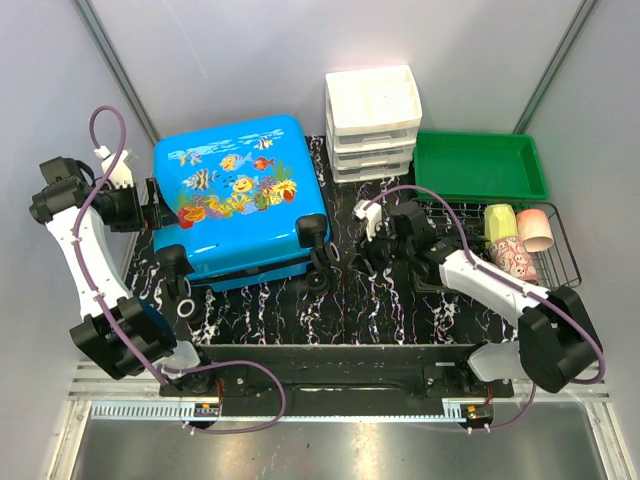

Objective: Open, take out, and arrange the luggage

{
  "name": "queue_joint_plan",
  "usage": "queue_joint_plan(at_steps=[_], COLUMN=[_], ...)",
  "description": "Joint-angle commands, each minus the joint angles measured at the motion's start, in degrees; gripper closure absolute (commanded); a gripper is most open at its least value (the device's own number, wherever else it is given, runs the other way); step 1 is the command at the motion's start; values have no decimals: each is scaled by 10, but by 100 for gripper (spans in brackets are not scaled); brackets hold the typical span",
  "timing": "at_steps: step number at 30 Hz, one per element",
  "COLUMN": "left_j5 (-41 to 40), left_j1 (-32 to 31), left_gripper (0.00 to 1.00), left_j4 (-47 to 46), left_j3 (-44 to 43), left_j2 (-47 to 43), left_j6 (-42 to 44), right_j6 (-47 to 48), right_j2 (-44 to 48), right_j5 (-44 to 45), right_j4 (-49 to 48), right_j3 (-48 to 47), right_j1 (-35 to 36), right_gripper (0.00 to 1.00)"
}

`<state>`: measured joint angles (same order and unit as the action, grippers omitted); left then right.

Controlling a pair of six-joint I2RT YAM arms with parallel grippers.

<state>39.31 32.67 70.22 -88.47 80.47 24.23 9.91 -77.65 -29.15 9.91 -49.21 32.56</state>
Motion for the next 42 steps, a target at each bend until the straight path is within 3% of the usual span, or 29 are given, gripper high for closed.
queue_joint_plan(at_steps=[1,5,10,19,21,23,31,38,42], left_j5=[15,20,24,14,5,-1,-25,-69,-74], left_j1=[-3,-3,-3,-3,-3,-2,-2,6,16], left_gripper=[2,2,3,3,3,3,5,8,10], left_j4=[-1,-1,-5,-9,-11,-19,-37,-48,-49], left_j3=[0,-4,-12,-7,-5,-2,-8,-26,-35], left_j2=[0,13,22,18,17,16,46,86,115], left_j6=[11,-5,-20,-30,-31,-34,-45,-43,-41], right_j6=[-65,-134,-157,-188,-195,-193,-176,-224,-277], right_j2=[8,-18,-55,-106,-111,-108,-93,-76,-86], right_j5=[33,77,43,111,134,180,226,246,171], right_j4=[-236,-361,-442,-453,-449,-449,-381,-324,-337], right_j3=[42,78,99,70,68,75,81,73,75], right_j1=[-1,17,44,90,91,91,52,-21,-72], right_gripper=[56,49,43,30,33,45,79,84,89])
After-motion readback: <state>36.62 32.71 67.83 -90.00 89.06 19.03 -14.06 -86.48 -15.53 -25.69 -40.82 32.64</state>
